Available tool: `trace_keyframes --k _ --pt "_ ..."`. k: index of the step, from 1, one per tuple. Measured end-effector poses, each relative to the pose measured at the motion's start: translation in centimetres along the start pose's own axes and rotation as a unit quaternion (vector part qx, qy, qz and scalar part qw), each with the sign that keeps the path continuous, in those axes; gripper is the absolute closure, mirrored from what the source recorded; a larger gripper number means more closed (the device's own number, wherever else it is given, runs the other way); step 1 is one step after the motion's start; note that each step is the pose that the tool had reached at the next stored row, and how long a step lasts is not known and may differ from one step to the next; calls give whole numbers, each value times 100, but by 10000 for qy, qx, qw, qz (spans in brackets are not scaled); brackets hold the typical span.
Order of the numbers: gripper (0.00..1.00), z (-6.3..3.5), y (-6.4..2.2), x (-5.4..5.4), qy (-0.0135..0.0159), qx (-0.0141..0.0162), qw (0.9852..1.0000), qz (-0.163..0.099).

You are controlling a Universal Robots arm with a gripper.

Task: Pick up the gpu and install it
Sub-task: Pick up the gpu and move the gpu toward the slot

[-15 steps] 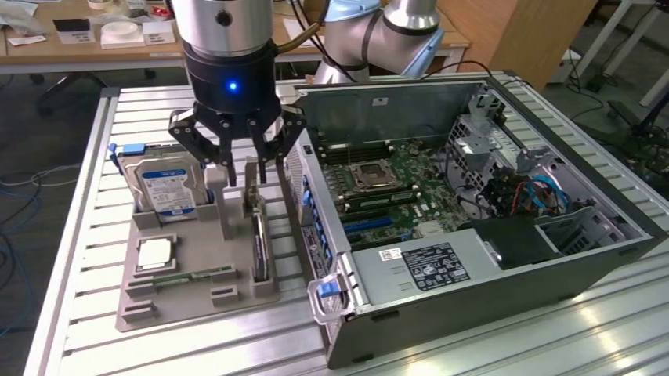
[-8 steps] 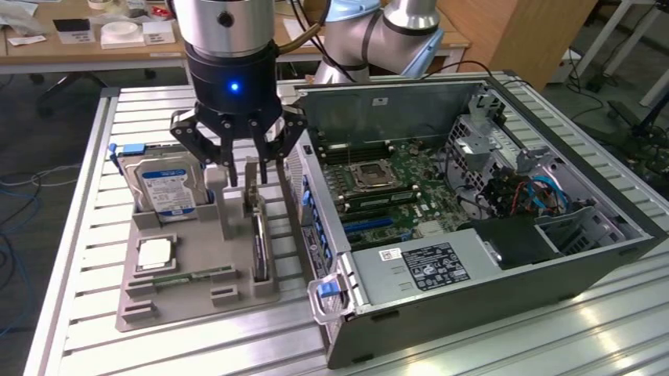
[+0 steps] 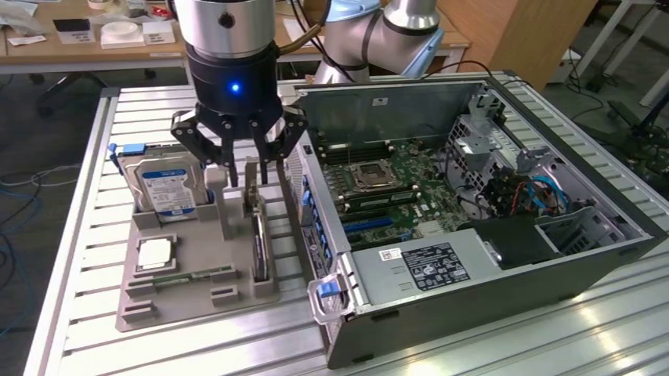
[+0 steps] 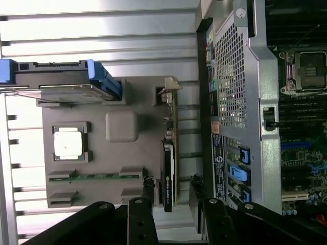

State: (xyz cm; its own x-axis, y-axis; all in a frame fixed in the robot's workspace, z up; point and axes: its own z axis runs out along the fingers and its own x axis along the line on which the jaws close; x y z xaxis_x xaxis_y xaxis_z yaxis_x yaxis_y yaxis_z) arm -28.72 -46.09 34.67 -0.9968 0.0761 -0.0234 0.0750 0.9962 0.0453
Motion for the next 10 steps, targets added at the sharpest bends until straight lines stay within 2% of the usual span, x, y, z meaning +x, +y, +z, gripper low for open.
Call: trace_keyframes --k 10 --pt "58 31 -1 -15 0 0 10000 -1"
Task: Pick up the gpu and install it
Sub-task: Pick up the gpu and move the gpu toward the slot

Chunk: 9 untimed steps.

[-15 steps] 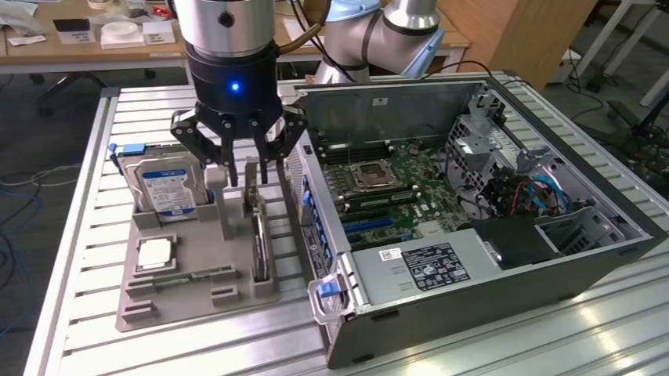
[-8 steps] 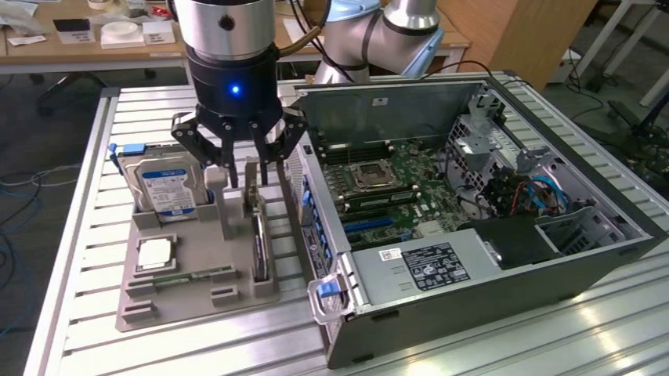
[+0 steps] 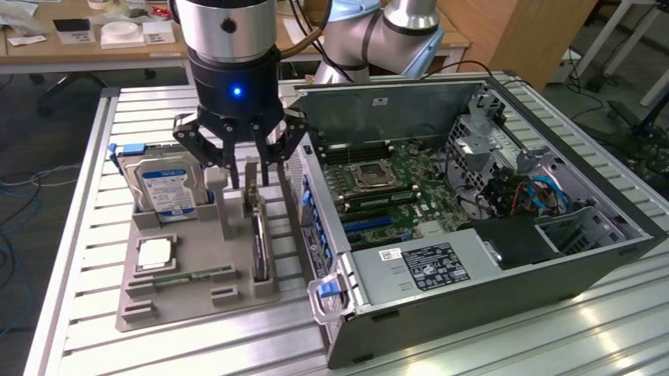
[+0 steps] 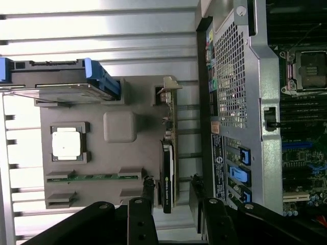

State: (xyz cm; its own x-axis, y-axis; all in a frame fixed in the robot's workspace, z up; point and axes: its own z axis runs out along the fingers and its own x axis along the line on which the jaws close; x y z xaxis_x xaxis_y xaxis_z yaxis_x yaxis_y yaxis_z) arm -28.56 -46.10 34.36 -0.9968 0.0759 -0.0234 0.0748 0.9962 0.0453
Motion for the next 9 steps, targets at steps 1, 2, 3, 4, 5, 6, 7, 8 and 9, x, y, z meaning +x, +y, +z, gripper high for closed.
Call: trace_keyframes --k 1,2,3,4,5,6,7,8,9 --pt "58 1 0 0 0 0 10000 1" --pt "58 1 0 0 0 0 10000 1" --pt "58 0 0 0 0 1 10000 1" --pt "58 0 1 0 1 1 10000 1" --pt "58 0 0 -1 1 1 10000 1" --pt "58 0 1 0 1 1 10000 1" --pt "58 2 1 -1 1 1 10000 1" --pt "58 12 0 0 0 0 10000 1" --pt "58 22 0 0 0 1 10000 1"
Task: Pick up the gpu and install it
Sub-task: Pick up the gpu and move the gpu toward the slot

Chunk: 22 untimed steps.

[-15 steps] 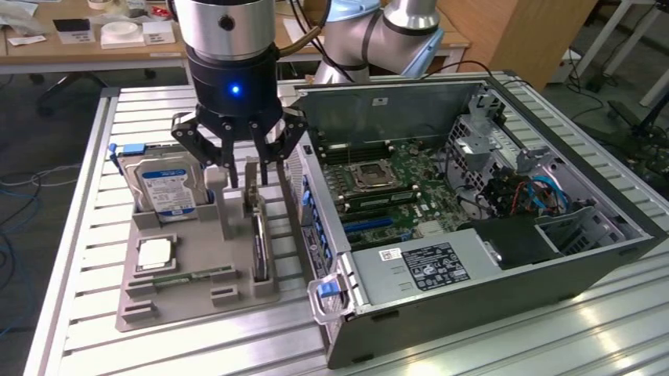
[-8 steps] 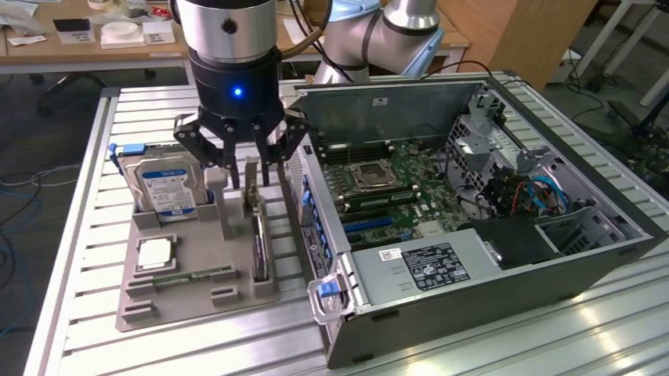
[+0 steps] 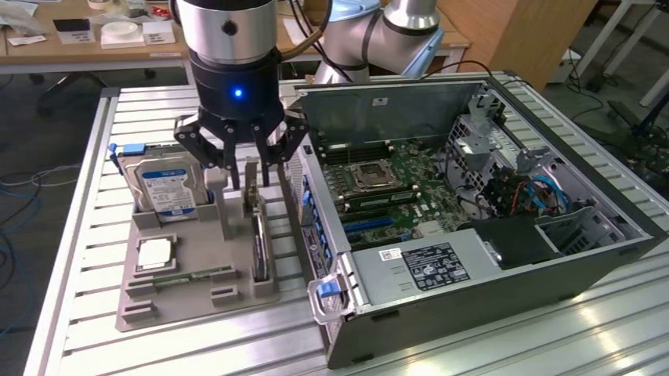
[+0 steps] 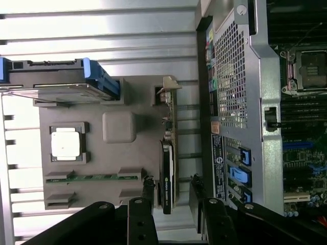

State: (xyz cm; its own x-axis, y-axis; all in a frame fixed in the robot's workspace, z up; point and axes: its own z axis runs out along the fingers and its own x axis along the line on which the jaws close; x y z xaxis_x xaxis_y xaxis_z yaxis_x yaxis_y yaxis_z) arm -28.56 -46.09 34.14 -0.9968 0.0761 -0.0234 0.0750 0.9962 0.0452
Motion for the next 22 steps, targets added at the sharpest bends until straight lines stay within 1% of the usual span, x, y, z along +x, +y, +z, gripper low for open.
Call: trace_keyframes --k 22 --pt "58 21 -1 0 1 0 10000 0"
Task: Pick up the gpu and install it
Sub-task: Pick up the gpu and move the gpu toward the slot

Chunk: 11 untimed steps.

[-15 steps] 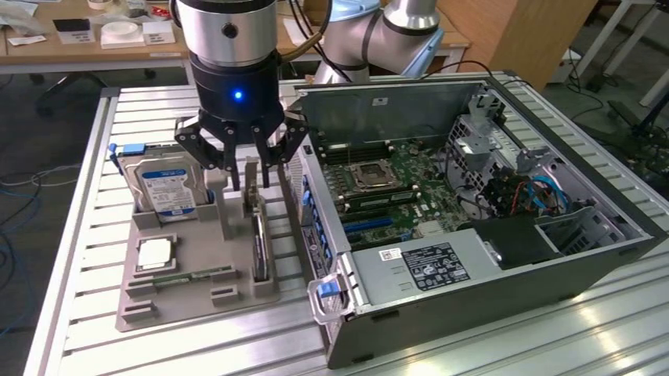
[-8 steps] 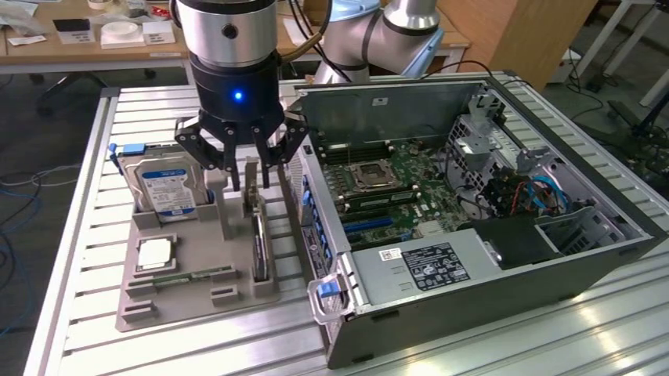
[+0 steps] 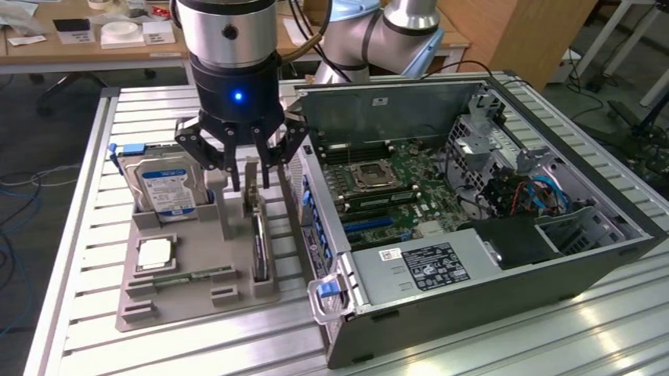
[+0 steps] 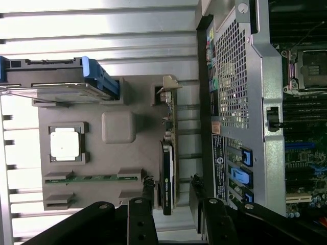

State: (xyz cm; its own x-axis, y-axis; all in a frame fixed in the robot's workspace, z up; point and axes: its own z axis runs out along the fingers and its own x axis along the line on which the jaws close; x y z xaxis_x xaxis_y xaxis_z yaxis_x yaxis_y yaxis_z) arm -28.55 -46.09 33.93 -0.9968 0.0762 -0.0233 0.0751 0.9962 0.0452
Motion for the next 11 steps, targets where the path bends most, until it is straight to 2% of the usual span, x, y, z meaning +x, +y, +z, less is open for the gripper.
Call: trace_keyframes --k 6,11 --pt "58 15 -1 -8 0 1 10000 -1" --pt "58 92 -4 -7 0 0 10000 0"
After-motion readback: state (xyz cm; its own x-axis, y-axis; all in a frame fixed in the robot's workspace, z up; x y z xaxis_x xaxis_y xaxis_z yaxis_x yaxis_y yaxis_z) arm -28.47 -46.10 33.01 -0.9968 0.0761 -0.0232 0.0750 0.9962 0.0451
